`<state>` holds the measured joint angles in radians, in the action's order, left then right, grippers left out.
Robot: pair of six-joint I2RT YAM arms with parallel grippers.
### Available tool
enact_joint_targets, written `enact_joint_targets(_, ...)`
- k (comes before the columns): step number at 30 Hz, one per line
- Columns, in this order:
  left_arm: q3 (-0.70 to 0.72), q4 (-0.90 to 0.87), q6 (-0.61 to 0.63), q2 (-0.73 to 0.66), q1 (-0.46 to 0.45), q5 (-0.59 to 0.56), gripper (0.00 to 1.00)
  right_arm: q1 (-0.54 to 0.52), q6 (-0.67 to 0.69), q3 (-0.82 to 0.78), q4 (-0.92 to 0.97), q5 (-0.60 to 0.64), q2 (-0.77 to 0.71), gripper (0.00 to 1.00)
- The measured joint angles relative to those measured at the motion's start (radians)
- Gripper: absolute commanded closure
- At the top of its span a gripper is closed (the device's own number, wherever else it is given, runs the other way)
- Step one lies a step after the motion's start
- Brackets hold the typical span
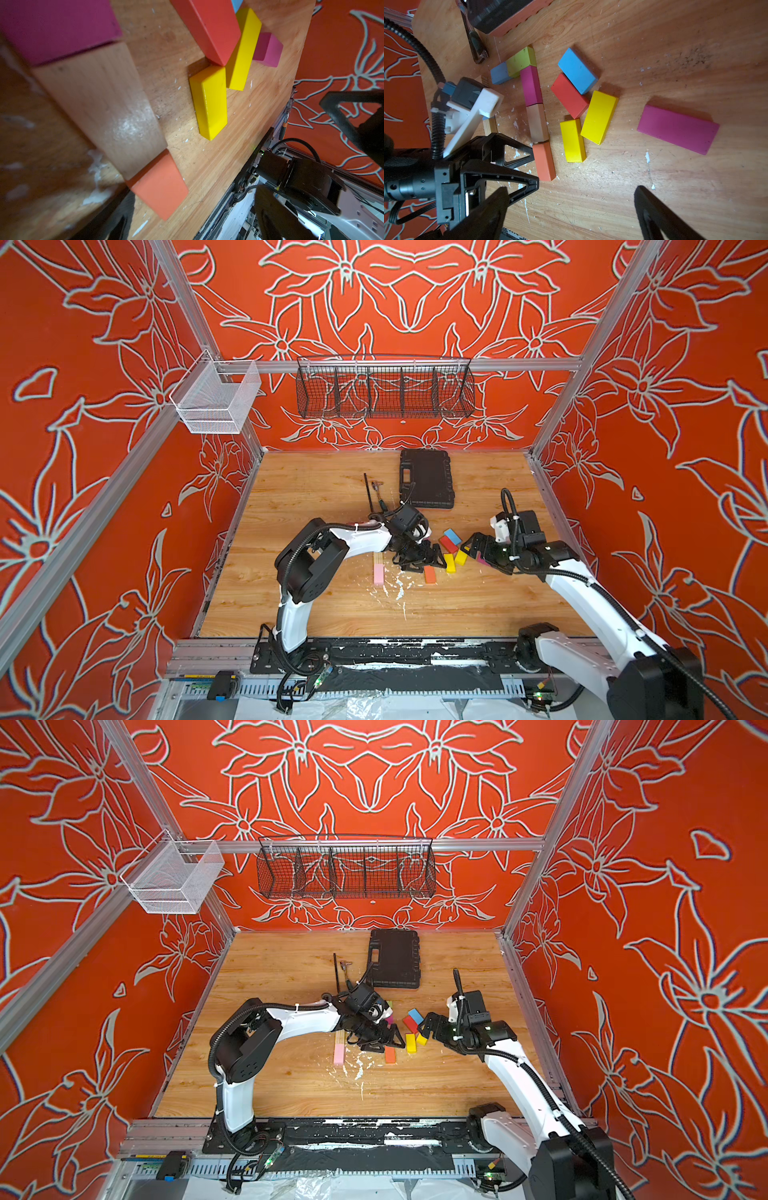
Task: Assemble the number 7 with building blocks
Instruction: Assemble the building block at the center of the board.
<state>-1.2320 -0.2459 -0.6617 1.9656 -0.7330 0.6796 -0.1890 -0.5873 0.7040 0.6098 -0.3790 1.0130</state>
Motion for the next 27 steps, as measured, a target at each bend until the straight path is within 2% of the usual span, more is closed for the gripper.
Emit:
enact_joint_targets(11, -0.004, -0.008, 0.017, 0.001, 0.0, -0.004, 0.12, 0.0, 0.002, 0.0, 0.003, 0.001, 0.0, 0.03)
enact_joint_targets(15, 0.005, -0.064, 0.041, -0.029, 0.0, -0.047, 0.12, 0.0, 0.003, 0.0, 0.003, 0.0, 0.0, 0.03)
enact_joint_targets(21, -0.011, -0.237, 0.122, -0.142, 0.003, -0.164, 0.11, 0.0, 0.003, 0.002, 0.004, 0.004, 0.0, 0.03)
enact_joint_targets(27, -0.087, -0.378, 0.212, -0.331, 0.052, -0.272, 0.11, 0.0, 0.0, 0.048, 0.008, 0.01, 0.0, 0.03)
